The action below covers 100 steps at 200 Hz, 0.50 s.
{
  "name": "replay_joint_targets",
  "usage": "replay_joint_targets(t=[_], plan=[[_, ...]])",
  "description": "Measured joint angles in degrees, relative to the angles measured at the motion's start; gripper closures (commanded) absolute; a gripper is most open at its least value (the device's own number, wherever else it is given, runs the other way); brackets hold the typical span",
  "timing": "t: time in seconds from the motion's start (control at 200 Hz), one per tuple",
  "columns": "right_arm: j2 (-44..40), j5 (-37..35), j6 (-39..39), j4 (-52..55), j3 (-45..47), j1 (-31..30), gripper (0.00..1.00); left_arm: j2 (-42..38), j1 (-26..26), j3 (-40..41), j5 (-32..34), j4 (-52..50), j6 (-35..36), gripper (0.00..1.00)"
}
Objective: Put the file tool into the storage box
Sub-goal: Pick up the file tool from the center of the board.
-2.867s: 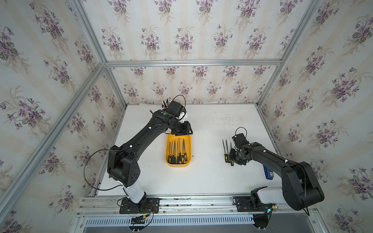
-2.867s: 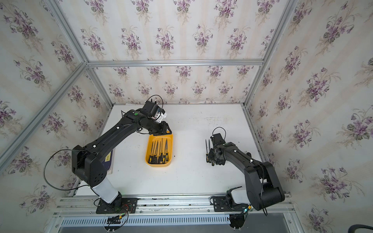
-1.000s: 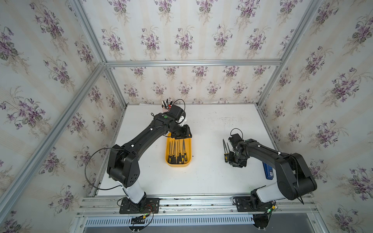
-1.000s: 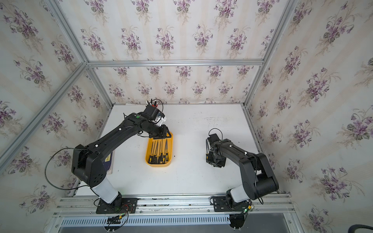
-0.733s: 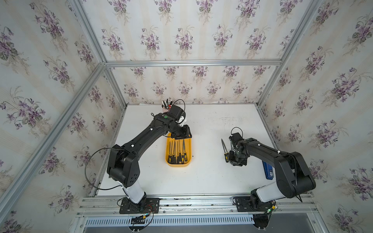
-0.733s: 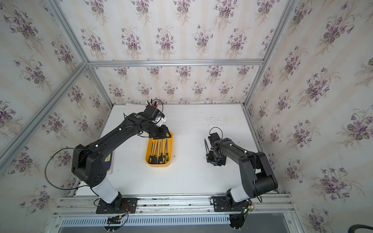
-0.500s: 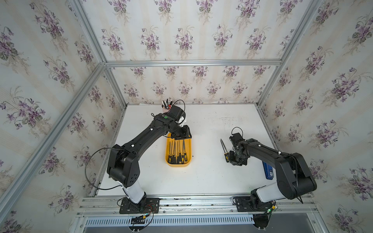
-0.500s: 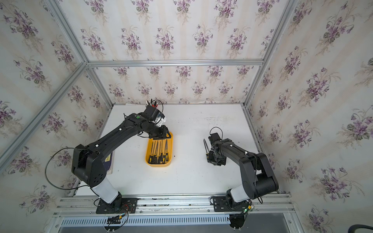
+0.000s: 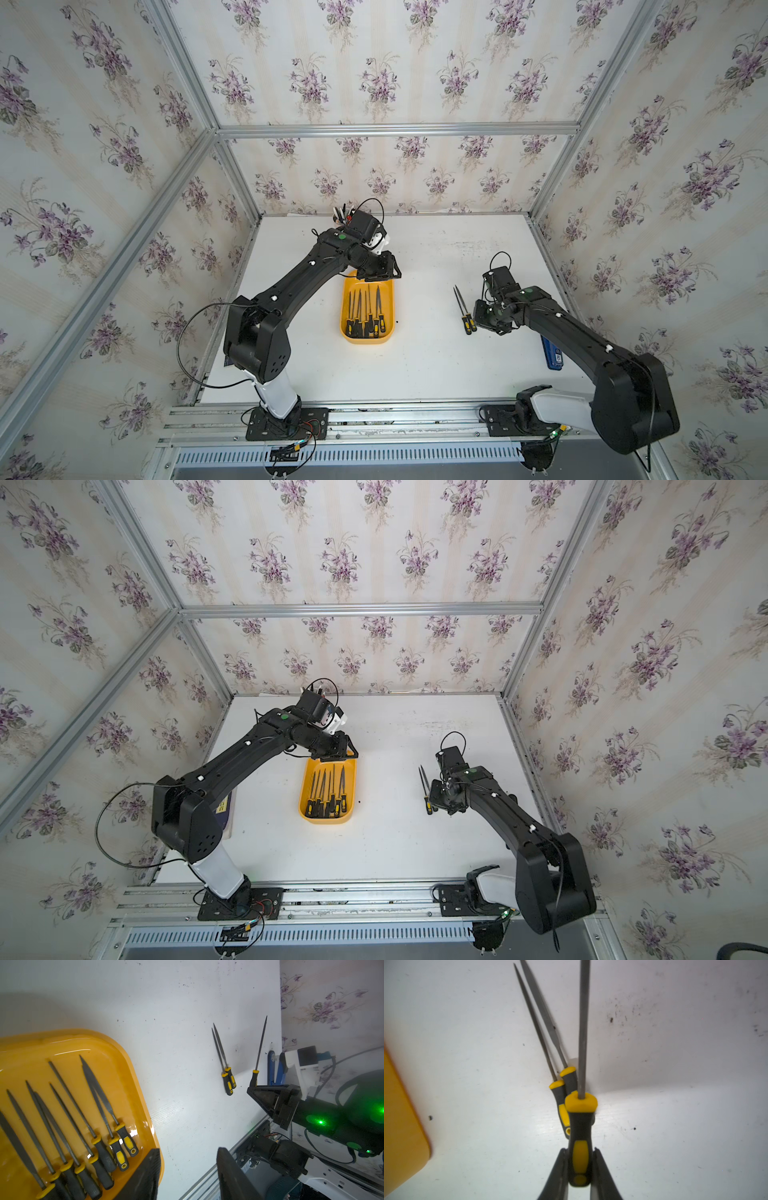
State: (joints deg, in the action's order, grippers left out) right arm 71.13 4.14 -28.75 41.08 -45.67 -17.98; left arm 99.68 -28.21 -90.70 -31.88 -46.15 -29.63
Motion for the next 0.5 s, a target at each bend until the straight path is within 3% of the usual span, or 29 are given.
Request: replay_joint_targets(t=[0.285,0.5], plan=[[-16.7,13.1,0.3,0.5,1.0,-0.3,1.00,3.4,-1.4,-2.2,-12.4,13.5,-11.3,0.45],[-20.0,21.2,-1.1,-3.1,2.4,-2.1,1.00,8.7,-5.7,-7.0,-16.5,21.4,-17.8,0.41]])
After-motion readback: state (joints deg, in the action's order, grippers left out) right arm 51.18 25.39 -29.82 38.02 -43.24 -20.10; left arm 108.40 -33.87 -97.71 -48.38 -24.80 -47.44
